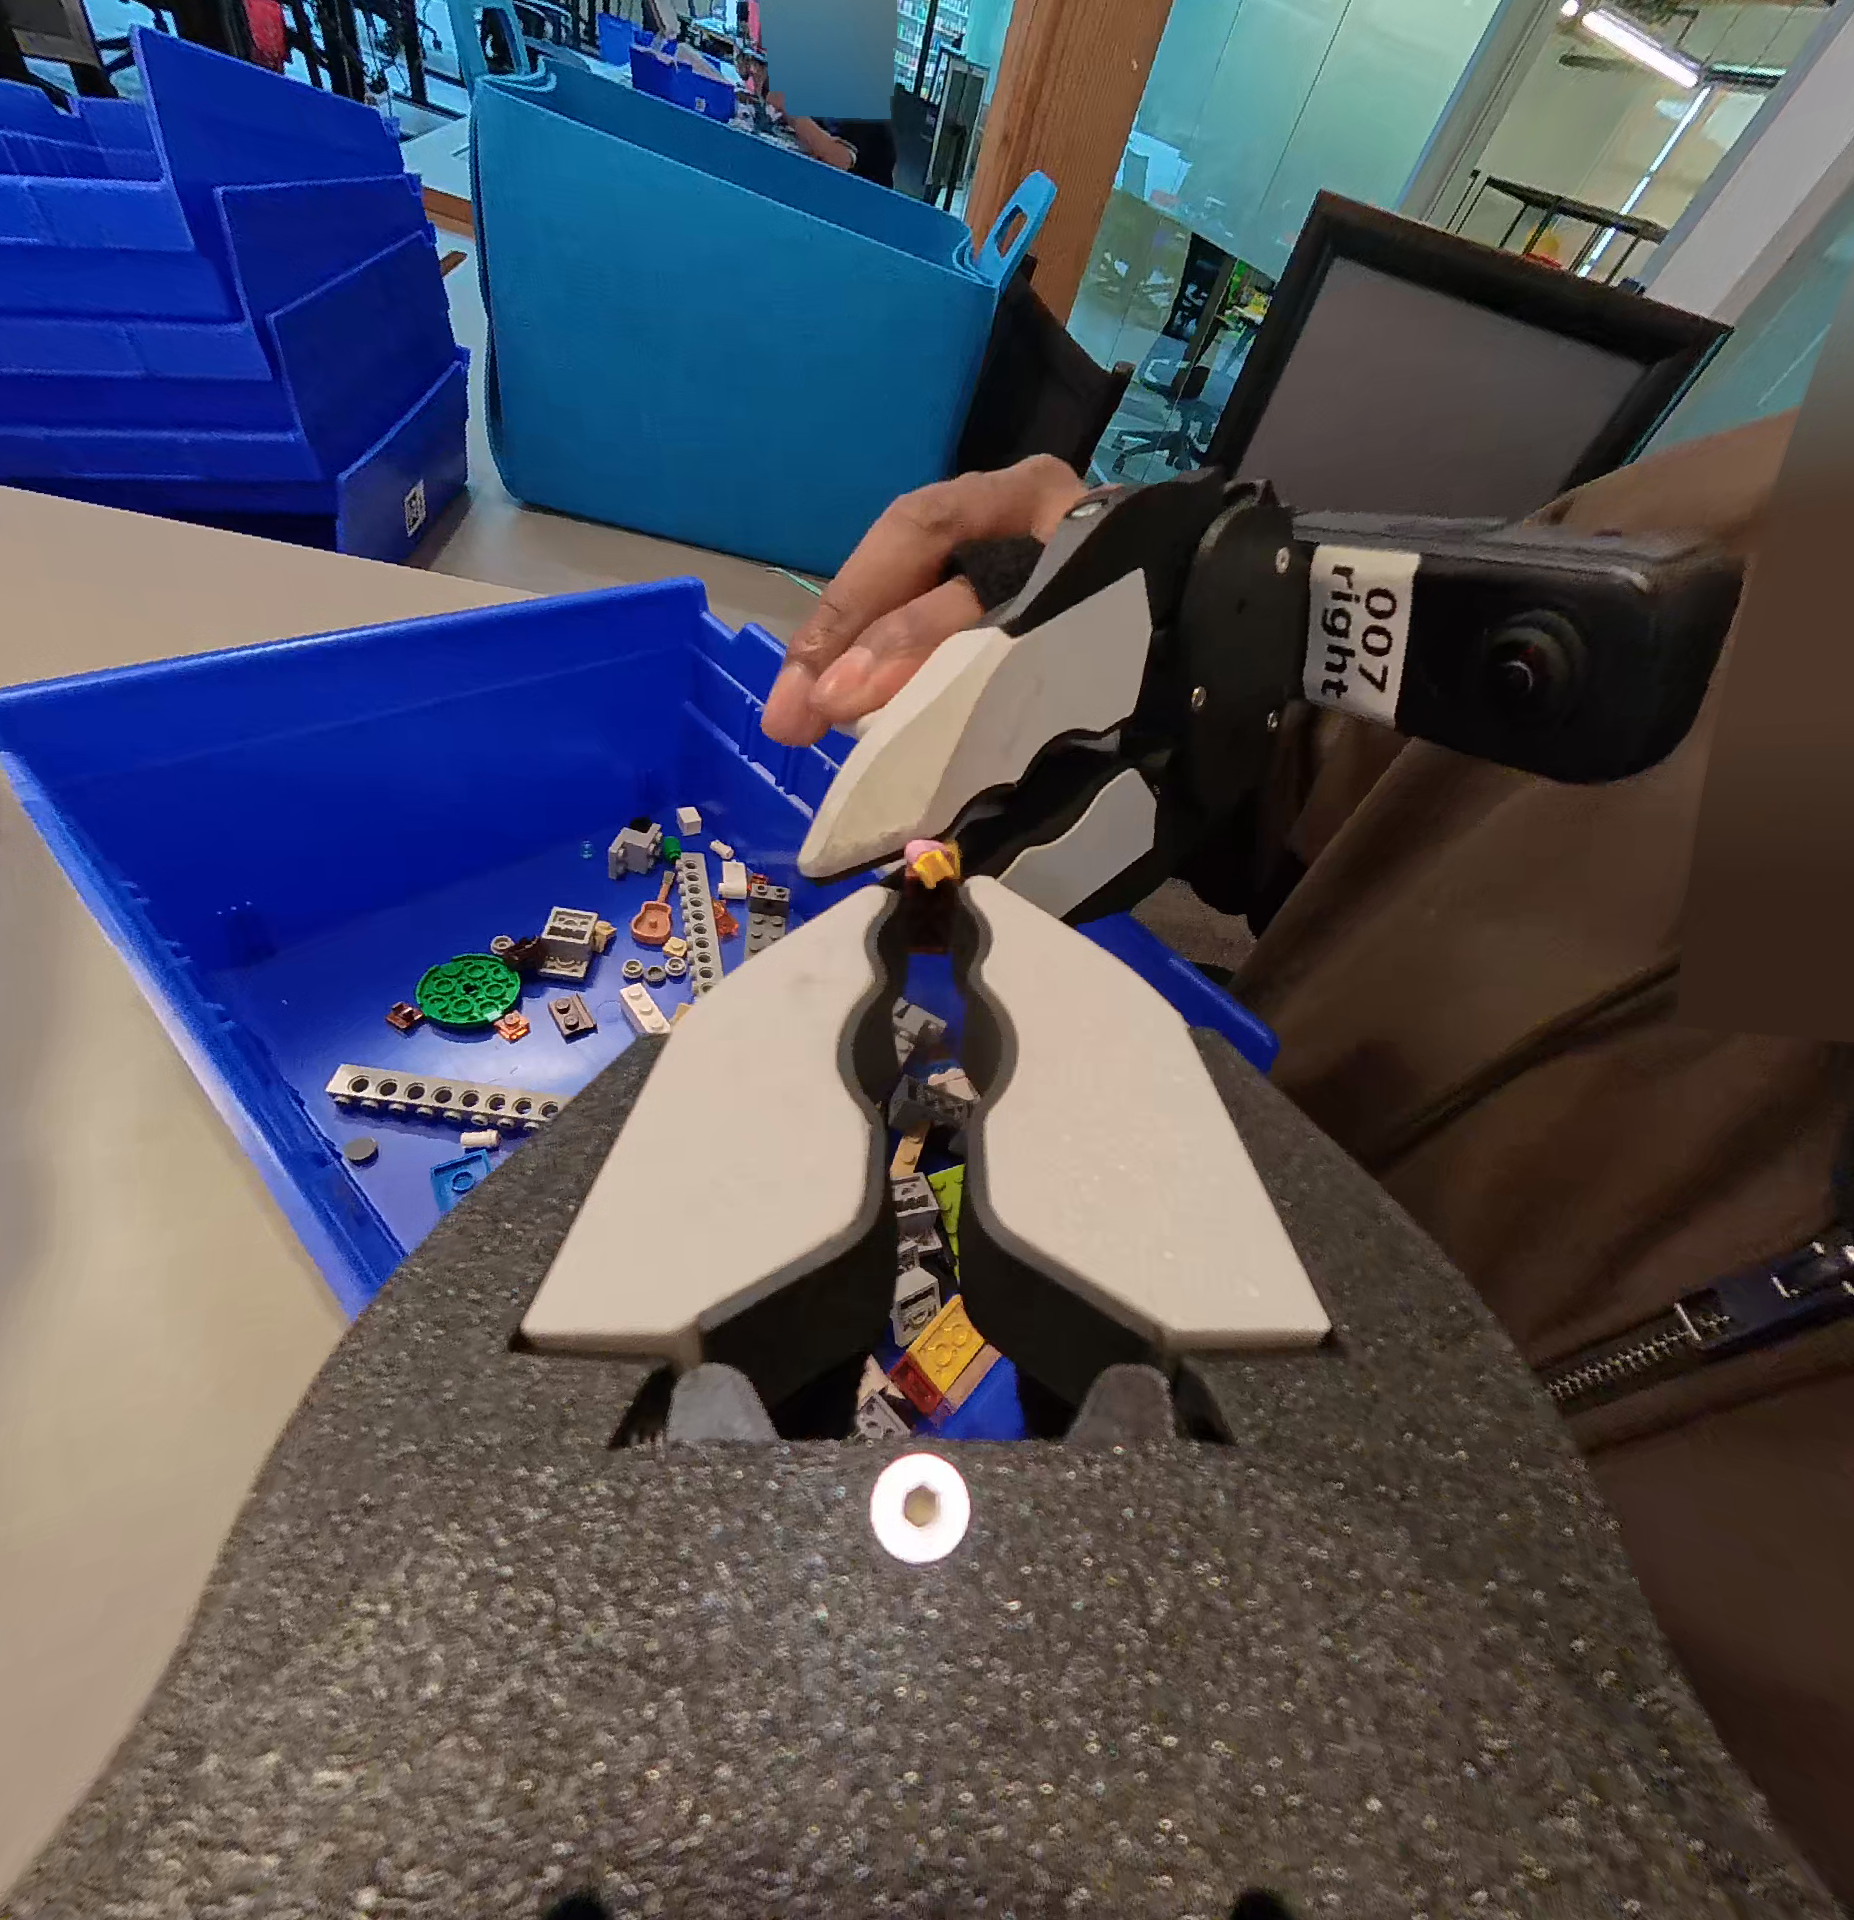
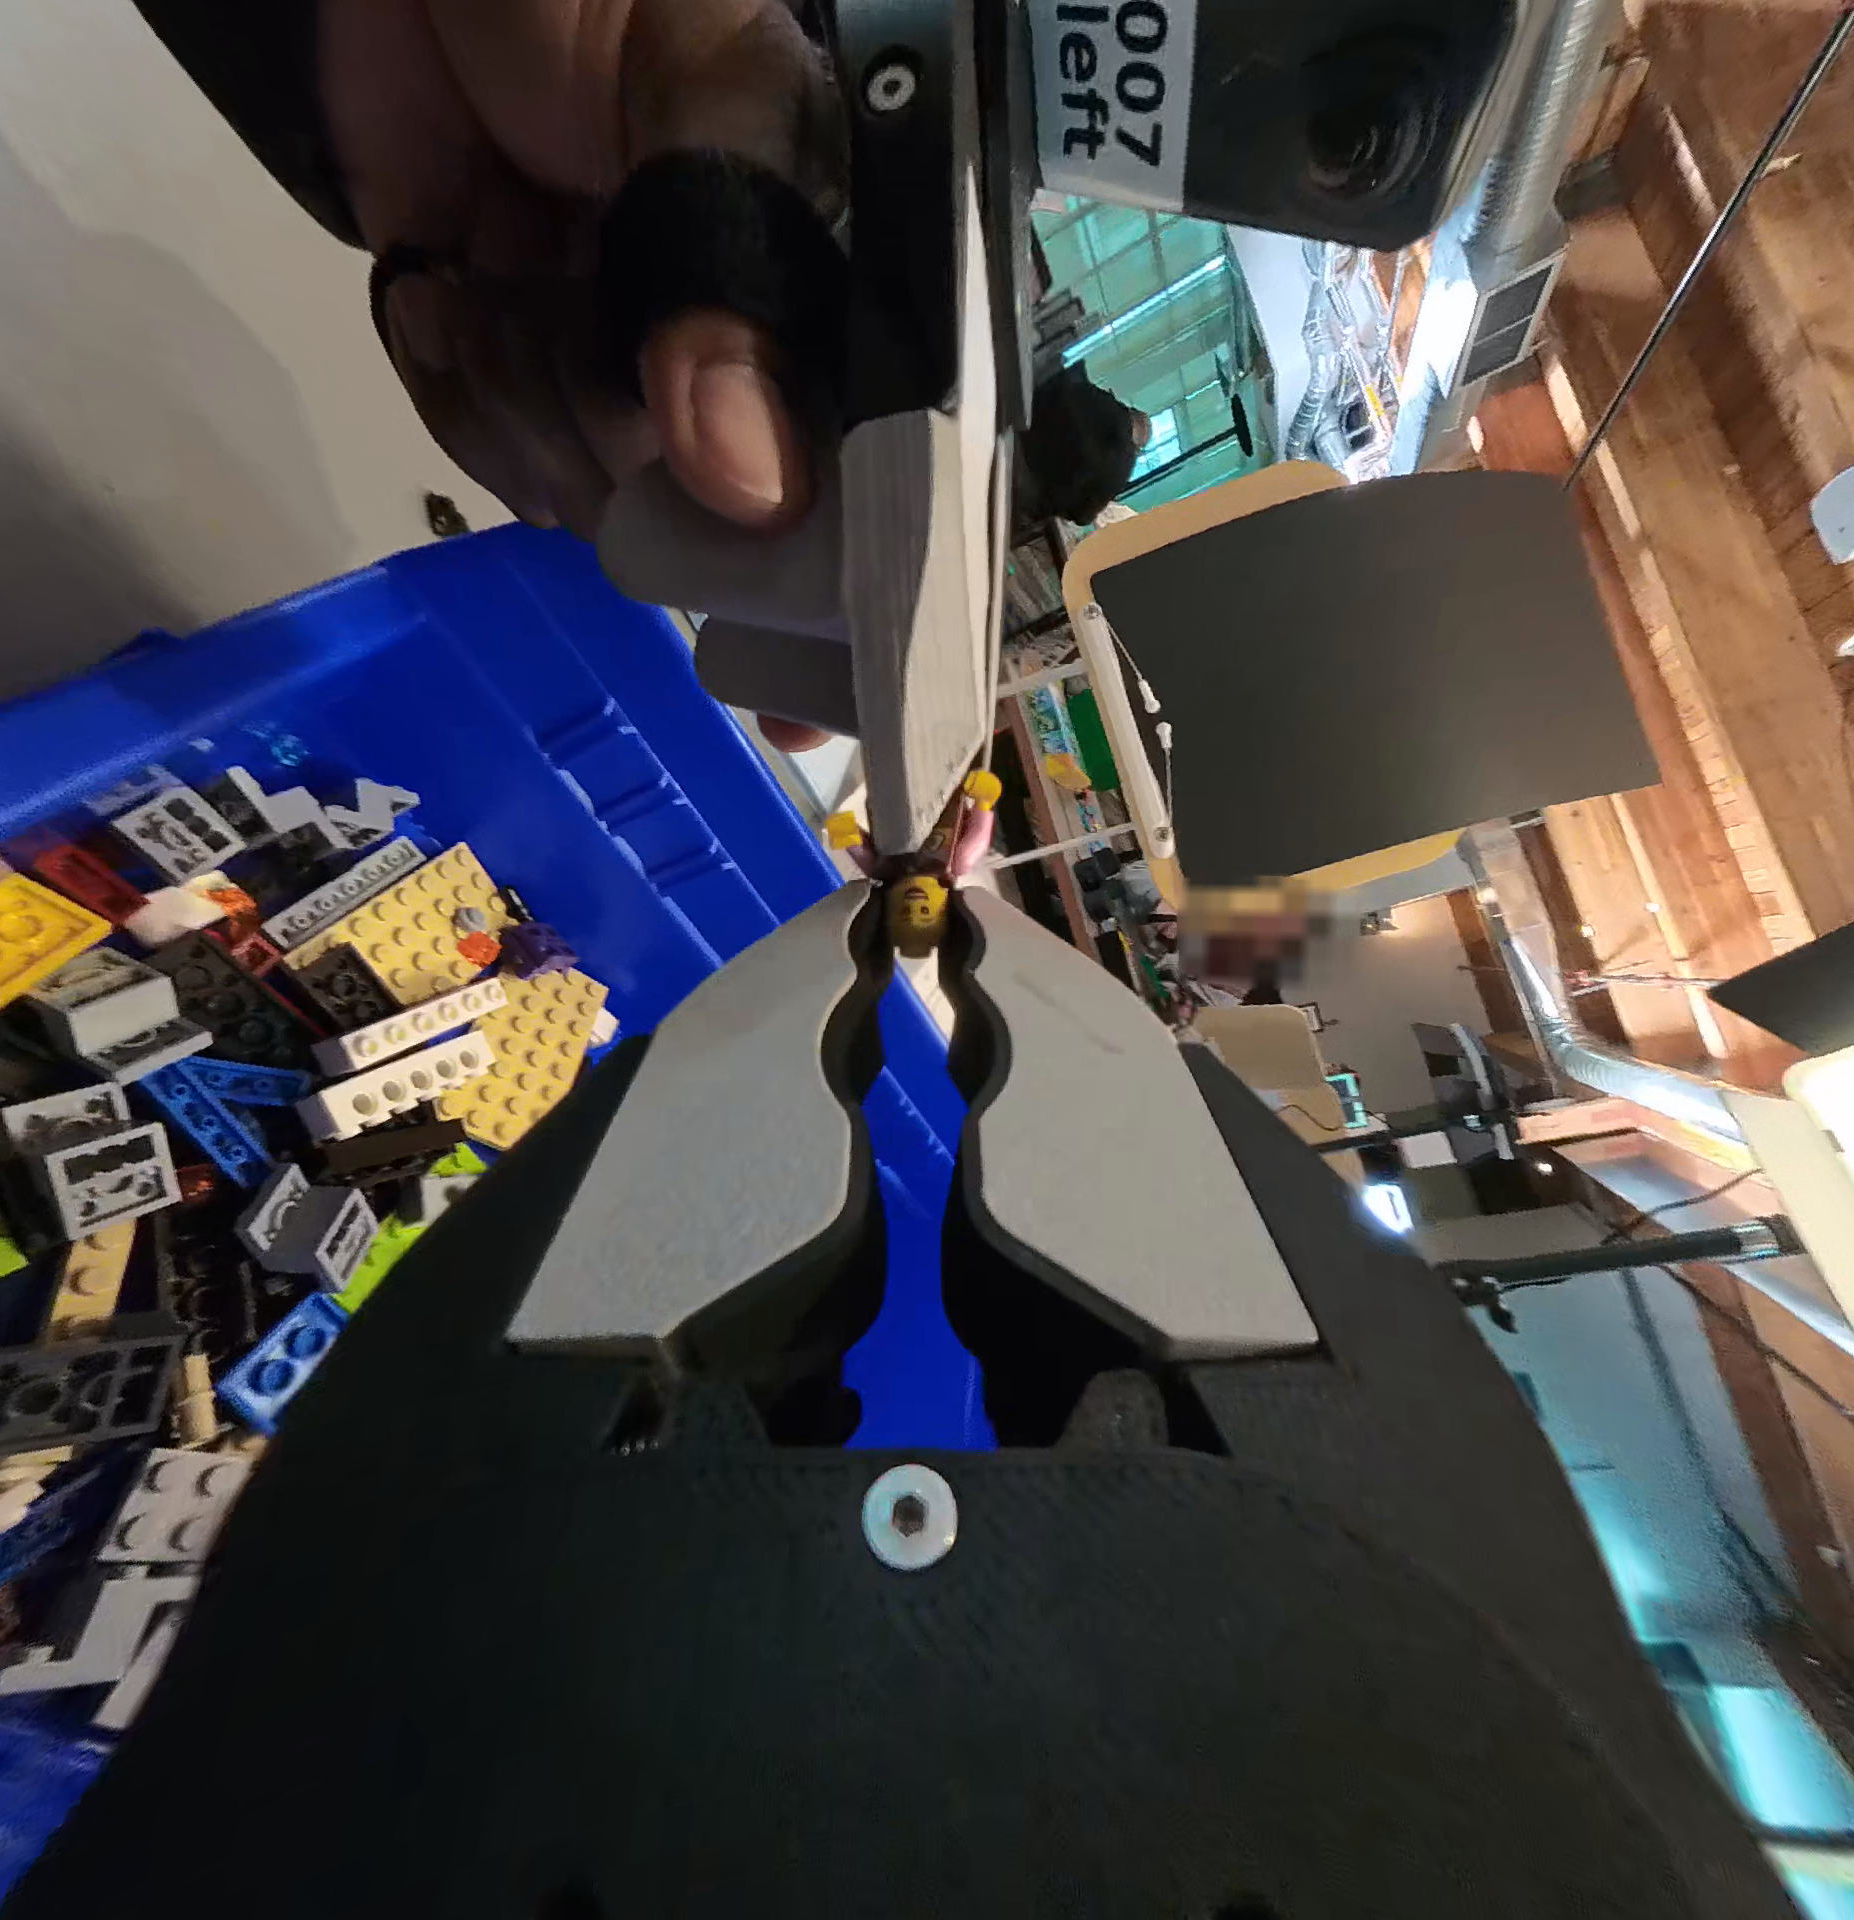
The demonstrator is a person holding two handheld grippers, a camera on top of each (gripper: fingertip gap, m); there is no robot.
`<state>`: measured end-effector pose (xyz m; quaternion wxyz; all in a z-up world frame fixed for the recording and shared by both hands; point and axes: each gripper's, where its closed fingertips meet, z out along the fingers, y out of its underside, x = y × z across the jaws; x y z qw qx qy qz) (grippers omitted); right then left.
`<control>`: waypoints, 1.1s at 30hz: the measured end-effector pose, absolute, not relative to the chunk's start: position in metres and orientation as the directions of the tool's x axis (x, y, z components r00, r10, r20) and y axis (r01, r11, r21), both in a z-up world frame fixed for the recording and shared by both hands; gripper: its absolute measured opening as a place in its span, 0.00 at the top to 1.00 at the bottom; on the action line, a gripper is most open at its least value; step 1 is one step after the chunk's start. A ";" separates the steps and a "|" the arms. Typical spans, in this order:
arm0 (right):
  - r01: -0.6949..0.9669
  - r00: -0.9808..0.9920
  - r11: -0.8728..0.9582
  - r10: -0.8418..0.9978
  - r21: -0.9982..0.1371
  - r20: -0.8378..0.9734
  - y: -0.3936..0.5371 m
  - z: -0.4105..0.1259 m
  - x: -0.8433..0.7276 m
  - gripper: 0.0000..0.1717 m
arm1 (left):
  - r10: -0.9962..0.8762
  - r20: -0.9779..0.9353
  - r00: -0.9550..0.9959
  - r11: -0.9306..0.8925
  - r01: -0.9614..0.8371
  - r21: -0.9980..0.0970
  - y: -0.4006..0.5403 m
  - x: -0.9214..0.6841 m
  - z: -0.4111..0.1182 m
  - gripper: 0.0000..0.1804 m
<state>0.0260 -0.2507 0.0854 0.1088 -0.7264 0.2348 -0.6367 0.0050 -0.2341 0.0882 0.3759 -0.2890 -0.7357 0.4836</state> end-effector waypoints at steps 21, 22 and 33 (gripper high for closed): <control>-0.258 0.049 -0.779 -0.602 -0.572 0.797 -0.304 0.087 -0.019 0.98 | 0.711 0.280 -0.646 0.286 -0.099 -0.953 -0.230 0.061 0.117 0.96; -0.276 0.042 -0.728 -0.662 -0.628 0.748 -0.317 0.087 -0.027 0.99 | 0.671 0.280 -0.687 0.288 -0.107 -0.952 -0.233 0.074 0.115 0.96; -0.105 0.136 -0.715 -0.699 -0.692 0.702 -0.253 0.094 0.015 0.82 | 0.711 0.306 -0.633 0.334 -0.078 -0.939 -0.235 0.025 0.093 0.96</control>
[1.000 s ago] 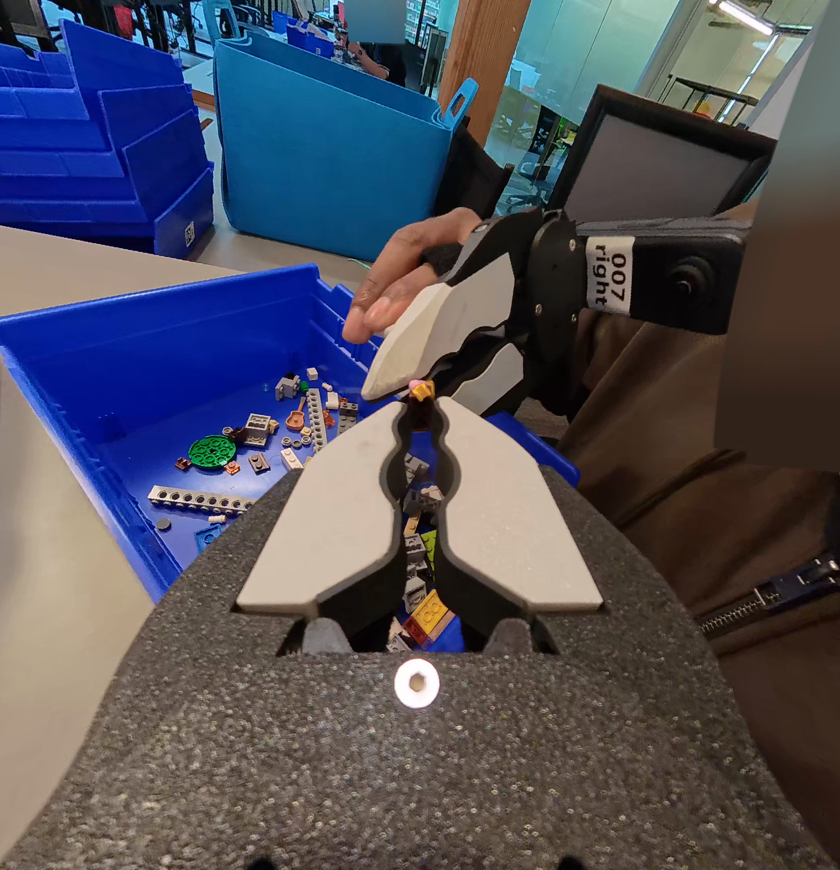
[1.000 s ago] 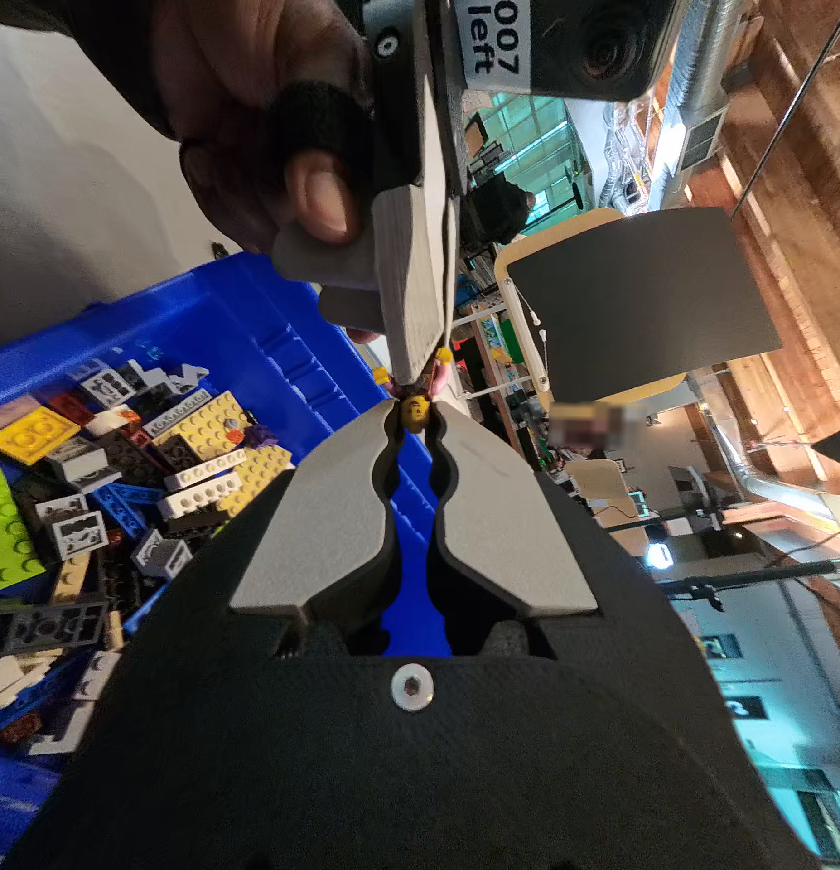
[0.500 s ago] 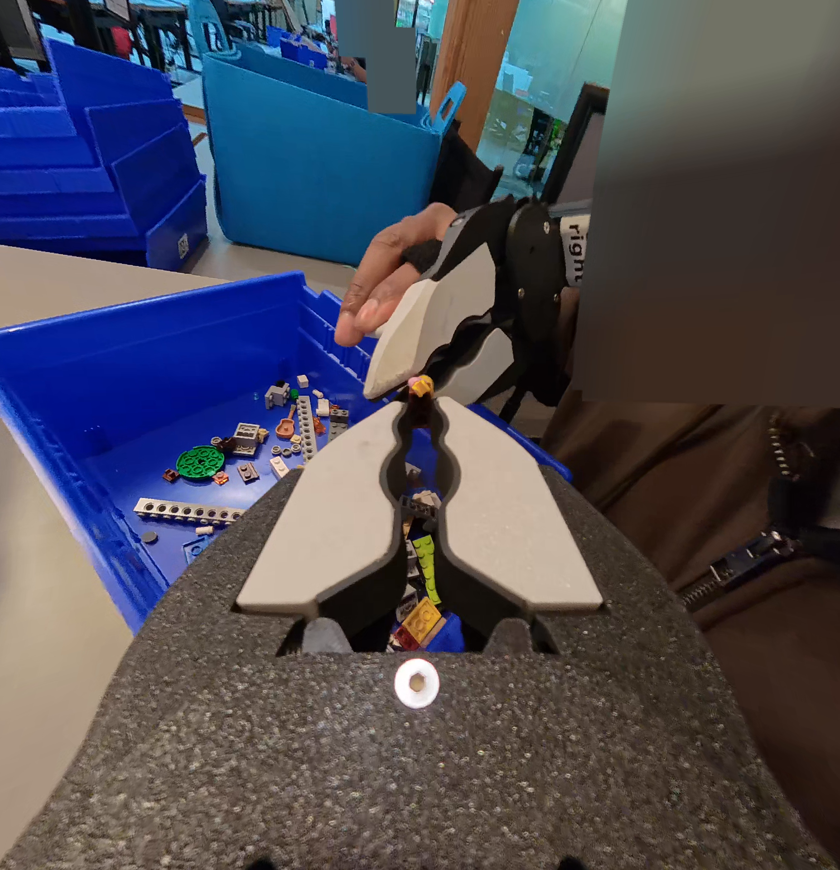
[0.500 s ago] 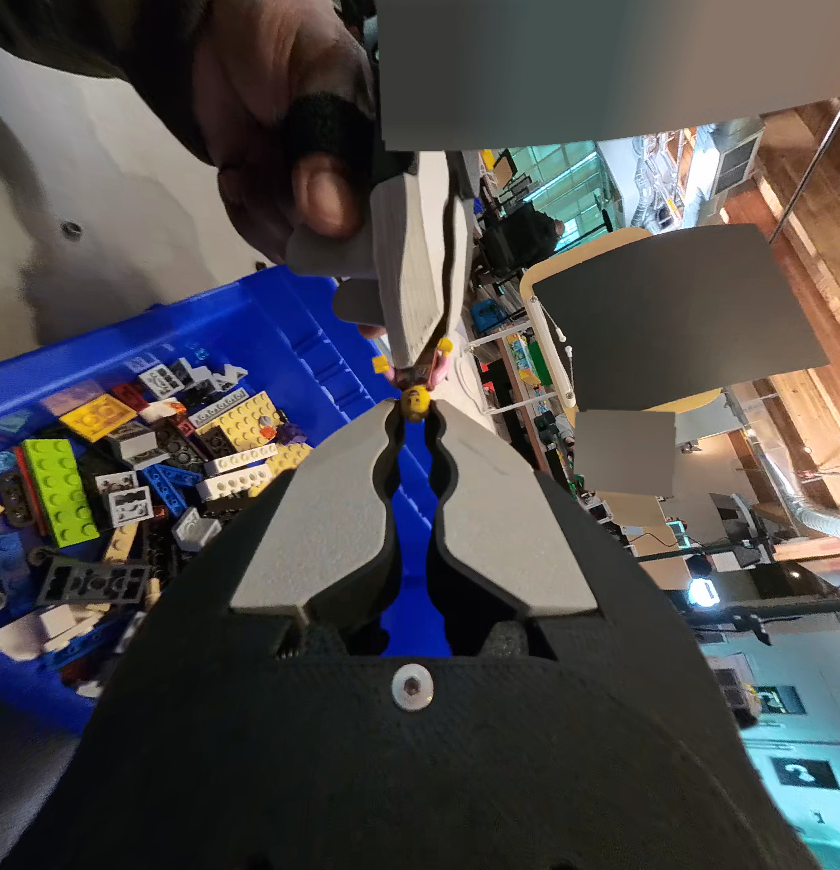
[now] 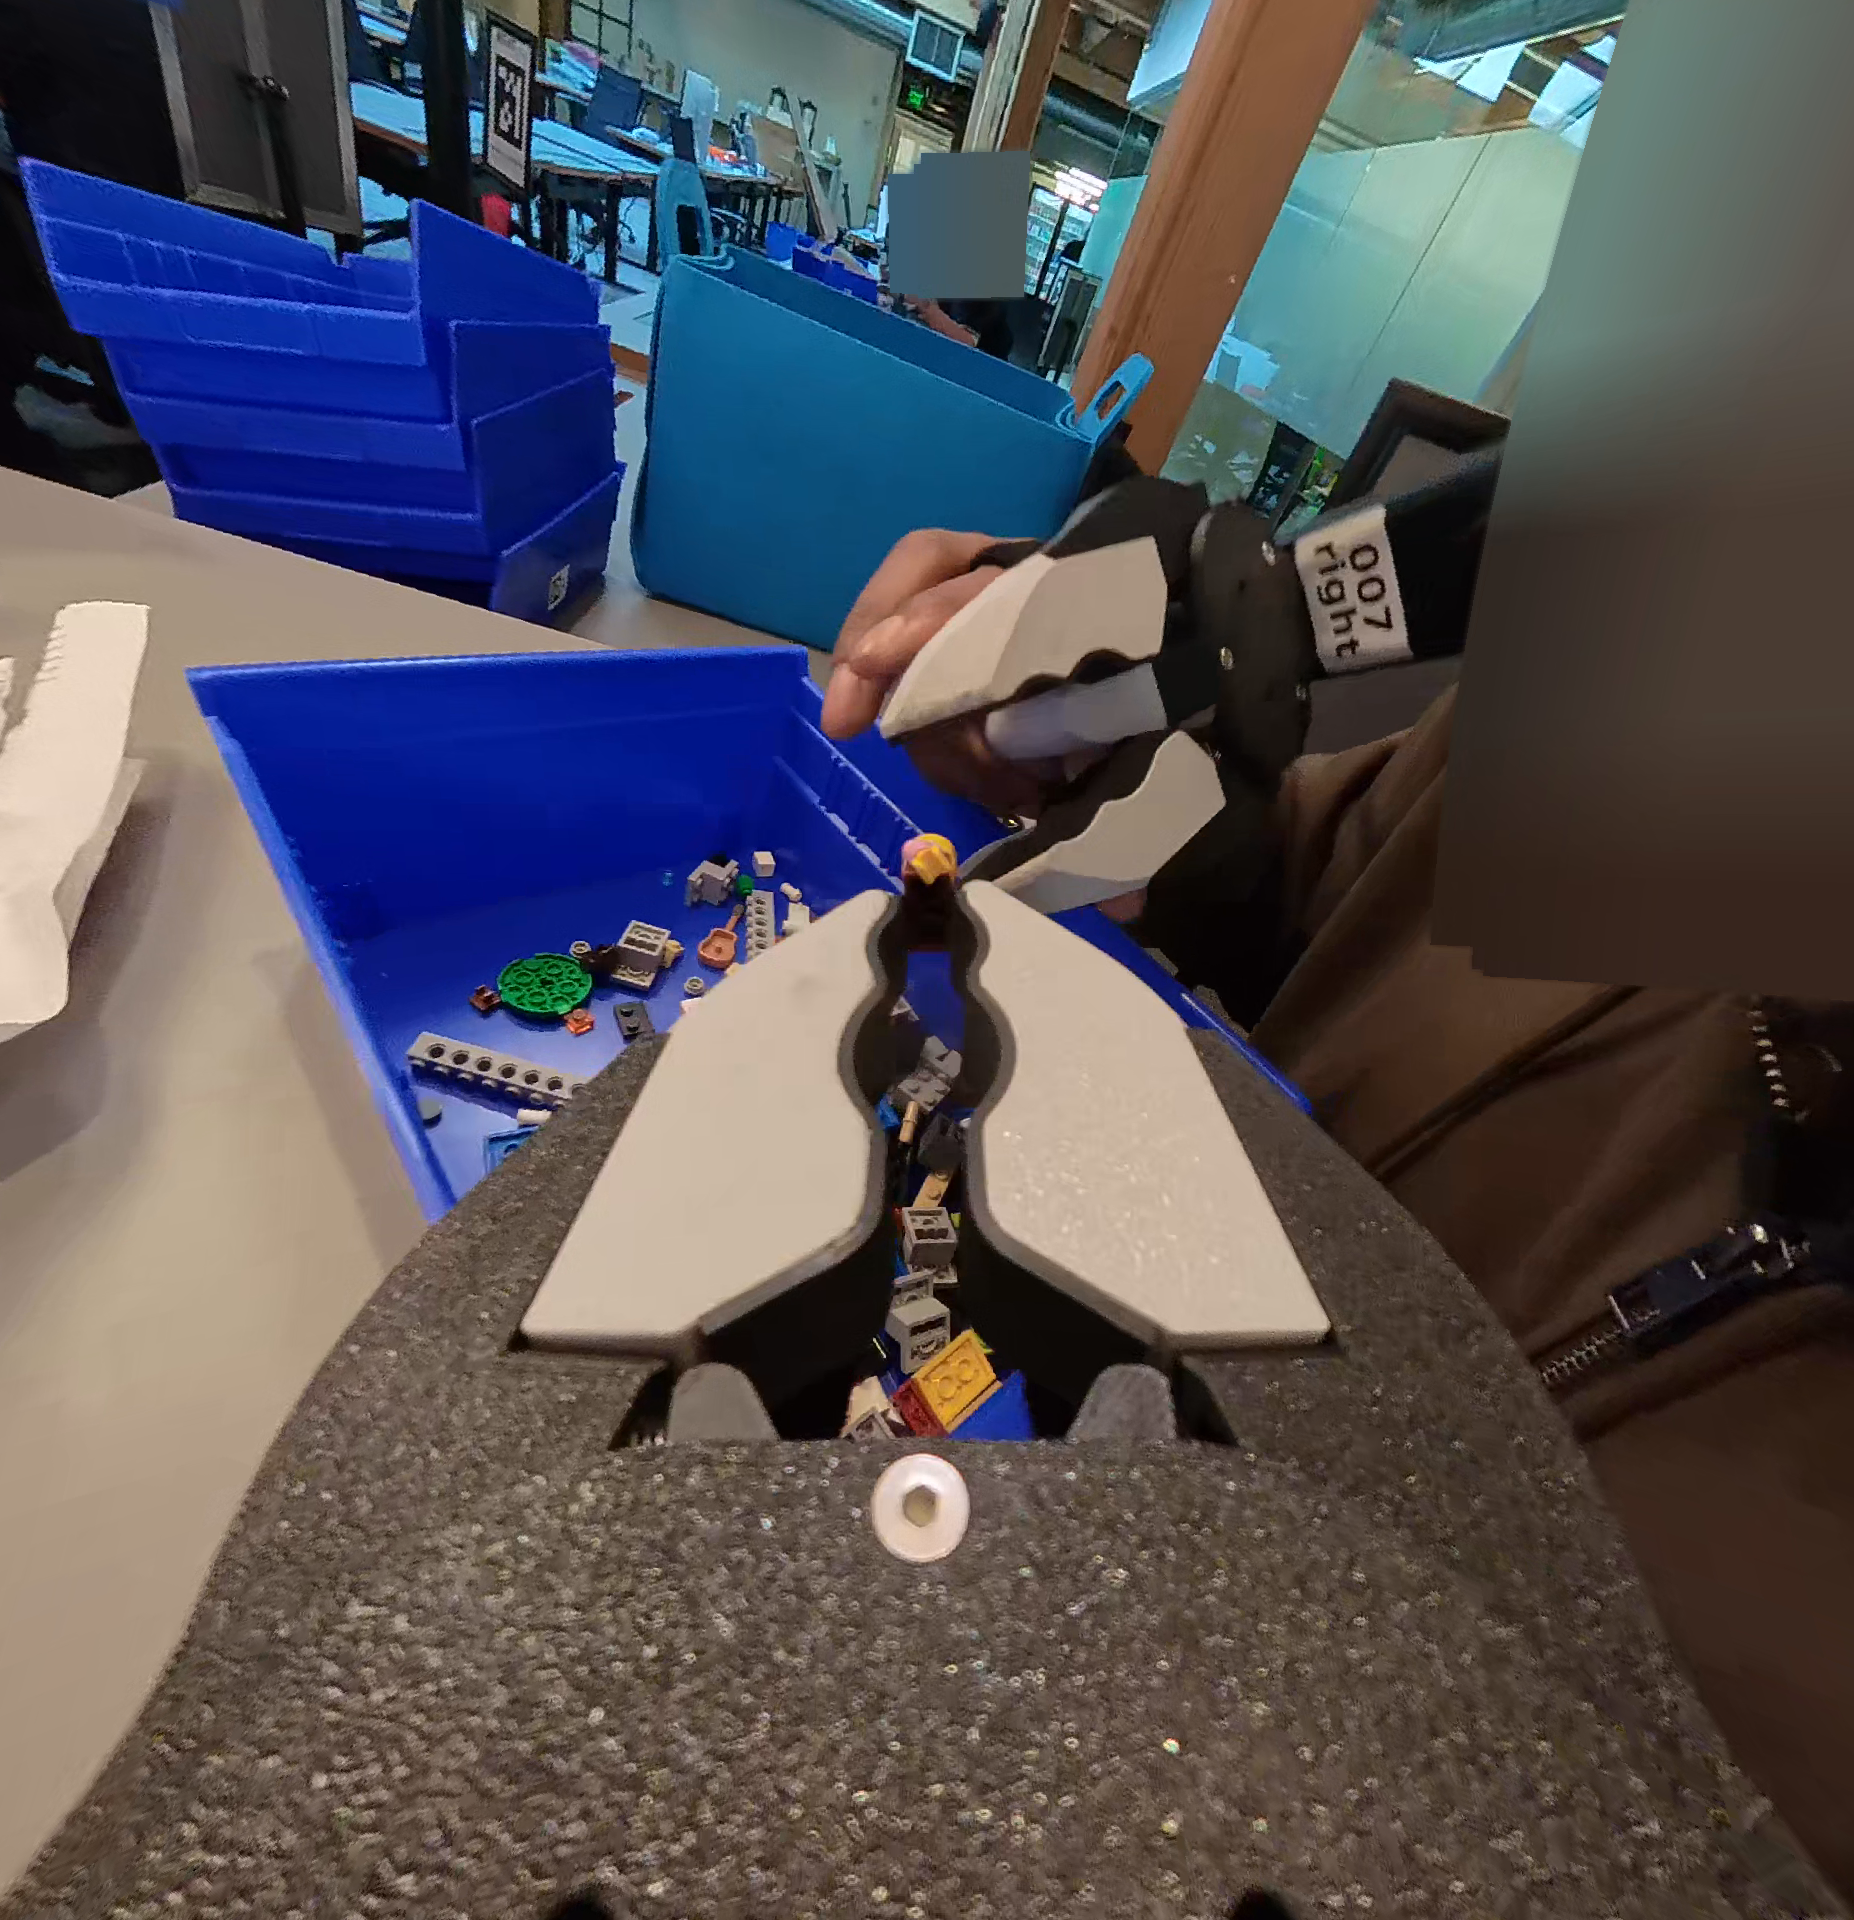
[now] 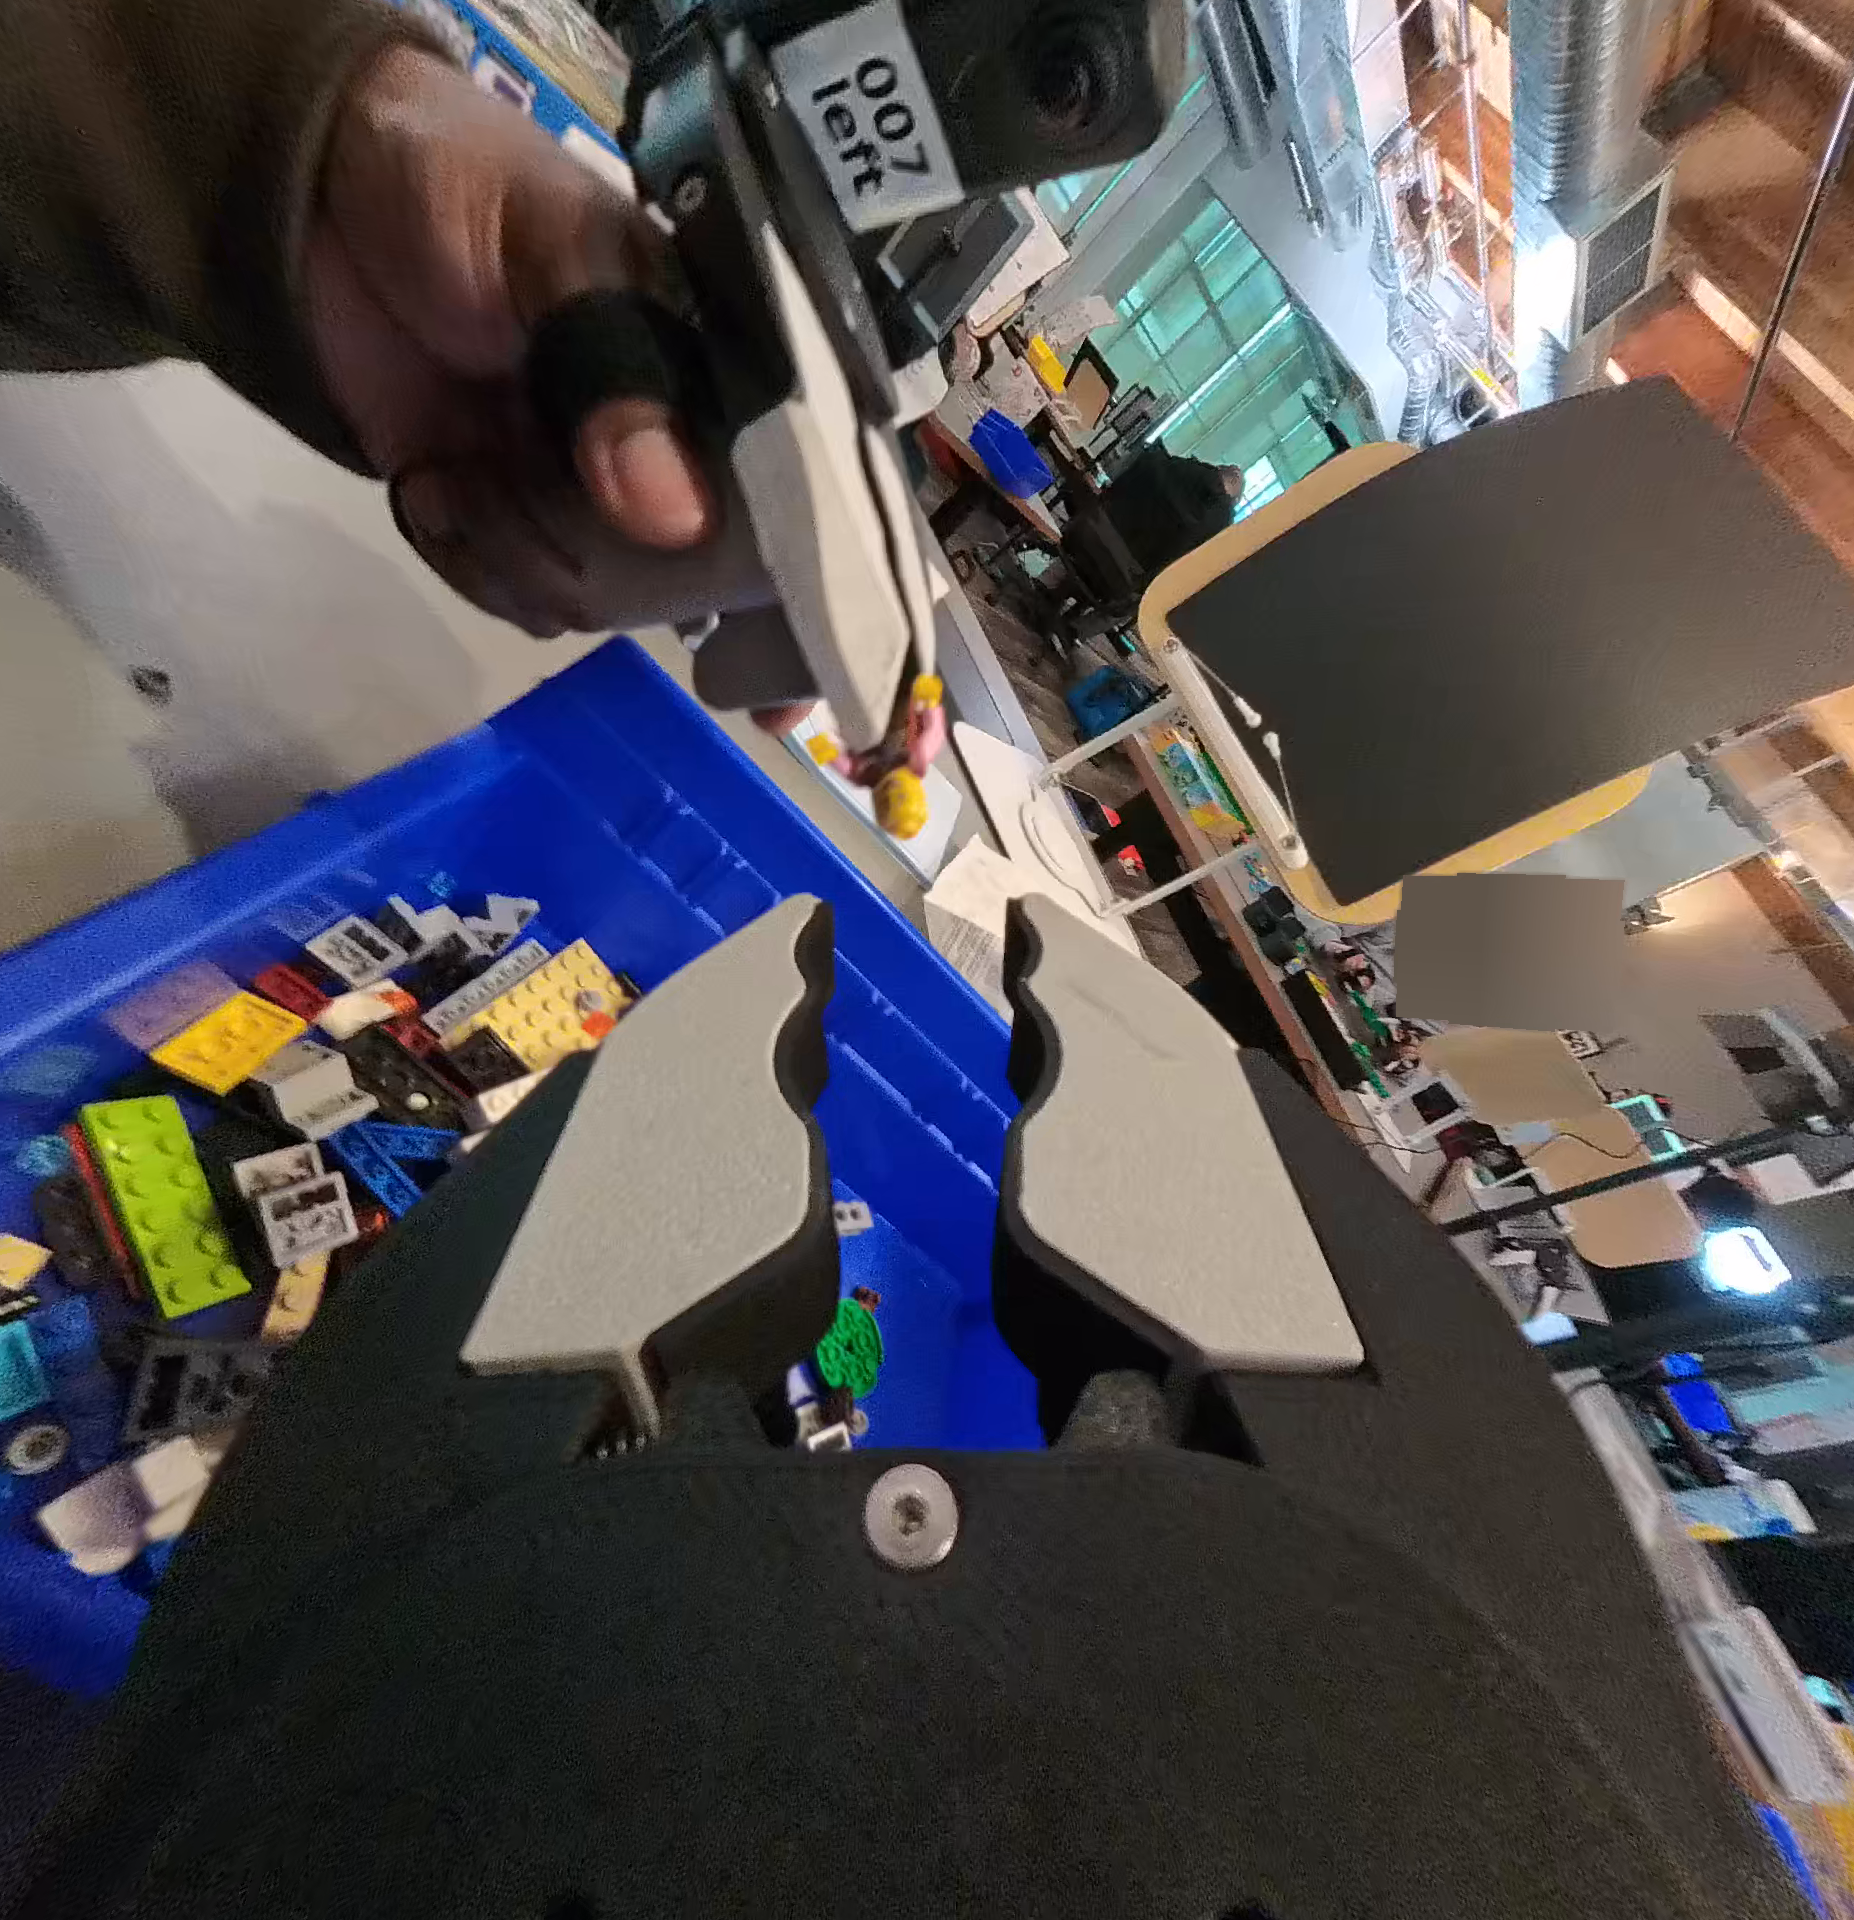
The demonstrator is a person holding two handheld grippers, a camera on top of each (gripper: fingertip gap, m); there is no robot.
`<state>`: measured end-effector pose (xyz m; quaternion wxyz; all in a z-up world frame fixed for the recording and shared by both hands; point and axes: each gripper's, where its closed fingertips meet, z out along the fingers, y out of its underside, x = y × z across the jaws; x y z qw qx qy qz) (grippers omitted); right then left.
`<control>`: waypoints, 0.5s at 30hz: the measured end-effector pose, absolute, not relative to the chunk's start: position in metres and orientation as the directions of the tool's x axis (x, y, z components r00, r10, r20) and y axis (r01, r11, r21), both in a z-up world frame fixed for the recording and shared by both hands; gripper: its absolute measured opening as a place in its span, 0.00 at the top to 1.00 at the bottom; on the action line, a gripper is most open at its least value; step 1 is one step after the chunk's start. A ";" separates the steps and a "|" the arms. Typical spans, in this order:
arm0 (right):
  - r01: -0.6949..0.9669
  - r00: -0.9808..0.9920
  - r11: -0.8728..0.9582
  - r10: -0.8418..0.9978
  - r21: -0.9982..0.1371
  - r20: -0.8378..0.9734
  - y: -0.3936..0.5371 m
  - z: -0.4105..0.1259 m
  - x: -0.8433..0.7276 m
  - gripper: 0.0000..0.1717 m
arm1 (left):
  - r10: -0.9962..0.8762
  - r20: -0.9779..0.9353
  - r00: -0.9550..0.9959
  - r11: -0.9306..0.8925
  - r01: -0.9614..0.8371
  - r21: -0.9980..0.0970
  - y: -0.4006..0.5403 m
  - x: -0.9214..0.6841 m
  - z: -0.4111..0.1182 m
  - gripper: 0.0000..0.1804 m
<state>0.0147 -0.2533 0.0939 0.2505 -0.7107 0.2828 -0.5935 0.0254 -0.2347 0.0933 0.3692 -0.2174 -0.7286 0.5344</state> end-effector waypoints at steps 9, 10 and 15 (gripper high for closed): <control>-0.109 0.428 -0.431 -0.834 -0.896 0.348 -0.216 0.100 0.015 0.85 | 0.781 0.064 -0.621 0.133 0.066 -0.989 -0.216 0.011 0.096 0.96; -0.115 0.455 -0.396 -0.836 -0.911 0.306 -0.212 0.101 0.016 0.87 | 0.788 0.039 -0.615 0.113 0.081 -0.990 -0.213 0.010 0.095 0.96; -0.163 0.482 -0.327 -0.850 -0.931 0.215 -0.208 0.099 0.020 0.95 | 0.778 -0.020 -0.628 0.058 0.104 -0.993 -0.209 0.011 0.093 0.96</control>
